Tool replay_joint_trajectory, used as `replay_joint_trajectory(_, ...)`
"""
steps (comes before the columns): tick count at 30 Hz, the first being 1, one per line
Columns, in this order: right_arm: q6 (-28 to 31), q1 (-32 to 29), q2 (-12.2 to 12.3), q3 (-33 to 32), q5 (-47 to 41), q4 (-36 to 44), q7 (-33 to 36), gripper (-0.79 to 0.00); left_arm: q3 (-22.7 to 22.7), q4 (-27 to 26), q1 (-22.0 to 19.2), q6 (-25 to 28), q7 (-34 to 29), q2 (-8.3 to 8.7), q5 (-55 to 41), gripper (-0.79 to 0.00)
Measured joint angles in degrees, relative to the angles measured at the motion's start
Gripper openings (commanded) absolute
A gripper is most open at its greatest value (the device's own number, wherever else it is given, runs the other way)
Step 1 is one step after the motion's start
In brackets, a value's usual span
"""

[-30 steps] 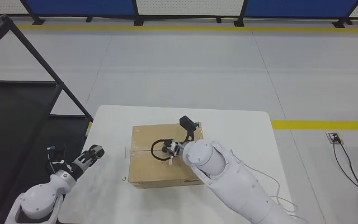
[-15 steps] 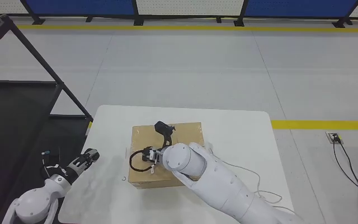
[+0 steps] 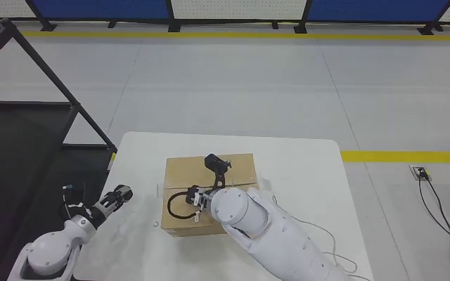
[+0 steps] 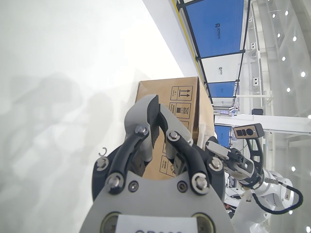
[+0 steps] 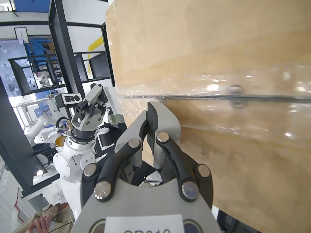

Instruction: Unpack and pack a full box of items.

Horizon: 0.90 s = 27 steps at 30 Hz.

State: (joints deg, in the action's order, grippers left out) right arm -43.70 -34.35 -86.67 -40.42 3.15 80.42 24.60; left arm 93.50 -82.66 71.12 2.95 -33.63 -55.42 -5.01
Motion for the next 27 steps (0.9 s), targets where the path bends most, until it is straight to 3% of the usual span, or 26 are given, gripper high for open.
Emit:
replay_joint_trajectory(9,-9.02,-8.57,3.95,-10.71,5.77,10.21,0.76,-0.785,-0.38,0.05,-0.38,0.23,-0.32,-0.06,0.38,-0.785)
replay_joint_trajectory(19,-10.85,-15.07,6.56,-21.01,6.81,15.01,2.96,-0.785,-0.02,0.84,-1.29,0.62,-1.41,0.04,0.56,-0.785)
replay_joint_trajectory(27,-6.71,-26.48,7.3,-29.48,4.2,28.29,-5.72,-0.785,0.41,2.0,-2.53,1.23,-2.81,0.19,0.62,-0.785)
